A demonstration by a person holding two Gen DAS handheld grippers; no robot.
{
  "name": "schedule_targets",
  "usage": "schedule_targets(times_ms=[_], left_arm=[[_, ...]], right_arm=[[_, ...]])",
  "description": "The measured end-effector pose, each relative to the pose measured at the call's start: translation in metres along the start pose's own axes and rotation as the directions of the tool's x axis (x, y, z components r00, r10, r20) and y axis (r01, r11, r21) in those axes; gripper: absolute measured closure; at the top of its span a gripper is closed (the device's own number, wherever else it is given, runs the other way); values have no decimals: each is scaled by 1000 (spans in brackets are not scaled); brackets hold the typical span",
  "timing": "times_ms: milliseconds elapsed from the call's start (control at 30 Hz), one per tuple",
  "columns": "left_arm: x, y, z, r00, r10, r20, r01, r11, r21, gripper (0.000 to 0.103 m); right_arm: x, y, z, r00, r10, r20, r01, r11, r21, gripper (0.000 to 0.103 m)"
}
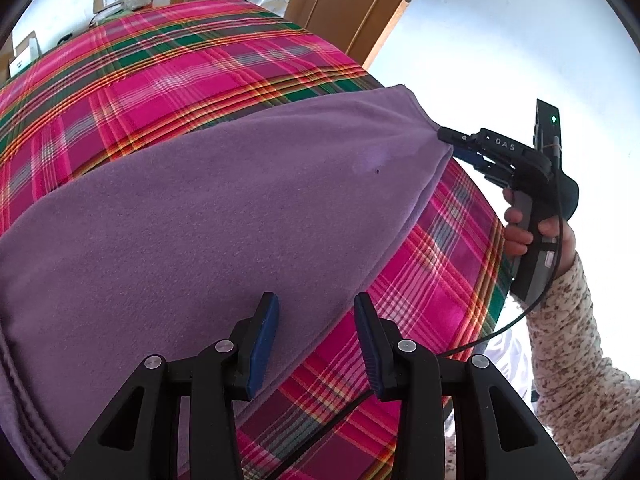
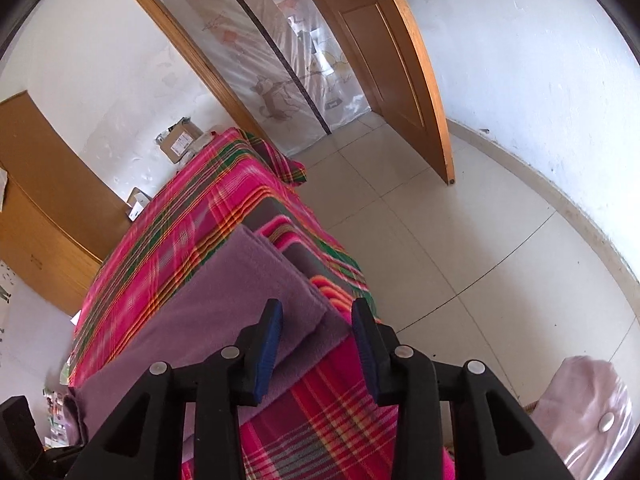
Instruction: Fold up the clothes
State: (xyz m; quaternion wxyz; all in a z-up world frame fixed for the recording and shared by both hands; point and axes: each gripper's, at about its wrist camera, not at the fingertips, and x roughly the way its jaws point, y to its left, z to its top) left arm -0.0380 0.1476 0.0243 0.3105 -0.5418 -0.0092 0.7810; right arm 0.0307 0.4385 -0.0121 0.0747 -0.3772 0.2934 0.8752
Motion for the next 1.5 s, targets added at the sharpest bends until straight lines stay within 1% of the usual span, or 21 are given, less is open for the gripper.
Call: schedule_targets(times_ms=[267, 400, 467, 567, 600, 667, 800, 900, 1033, 1067, 1100, 1267, 1333, 1433, 1500], left_arm=[[0, 2, -1, 1000, -15, 4, 15, 1000, -18, 62], [-1, 2, 0, 1000, -18, 5, 19, 1000, -18, 62], [0, 2, 0, 1000, -20, 6, 20, 1000, -20, 62], [0, 2, 0, 1000, -21, 8, 21, 1000, -22, 62], [0, 2, 0, 1000, -21, 9, 21, 1000, -22, 62], [0, 2, -1, 1000, -21, 10, 21, 1000, -21, 62], [0, 2, -1, 1000, -19, 12, 19, 1000, -18, 62], [0, 2, 0, 1000, -21, 13, 21, 1000, -16, 62], [-1, 4, 0, 999, -29, 14, 30, 999, -22, 62], [-1, 4, 0, 999, -31, 14, 31, 999, -23, 62], [-1, 4, 0, 999, -32, 14, 32, 999, -24, 62], [-1, 8, 0, 999, -49, 17, 49, 998, -30, 62], [-1, 8, 0, 999, -50, 17, 50, 998, -30, 62], [-2, 7, -2, 999, -49, 17, 49, 998, -24, 62], [-2, 7, -2, 999, -48, 16, 49, 998, -25, 62]], right_arm=[[3, 3, -3, 999, -31, 20, 31, 999, 17, 63], [2, 14, -8, 995, -90, 44, 90, 996, -13, 63], [1, 21, -10, 990, -130, 52, 132, 990, -40, 63], [0, 31, -10, 984, -169, 62, 174, 981, -83, 63], [0, 33, -10, 982, -175, 65, 181, 979, -91, 64], [-1, 37, -11, 980, -185, 70, 191, 976, -105, 73], [0, 47, -15, 980, -189, 64, 197, 969, -146, 74], [0, 47, -15, 981, -183, 60, 190, 972, -138, 79], [-4, 47, -14, 984, -159, 83, 169, 978, -125, 85], [-6, 47, -14, 984, -153, 90, 164, 979, -122, 89], [-7, 47, -13, 984, -147, 96, 158, 980, -119, 90], [-13, 49, -12, 984, -122, 128, 136, 984, -112, 92], [-9, 50, -9, 985, -137, 108, 150, 982, -116, 92], [0, 41, -6, 988, -138, 65, 142, 987, -70, 92], [4, 37, -7, 990, -131, 52, 133, 990, -44, 91]])
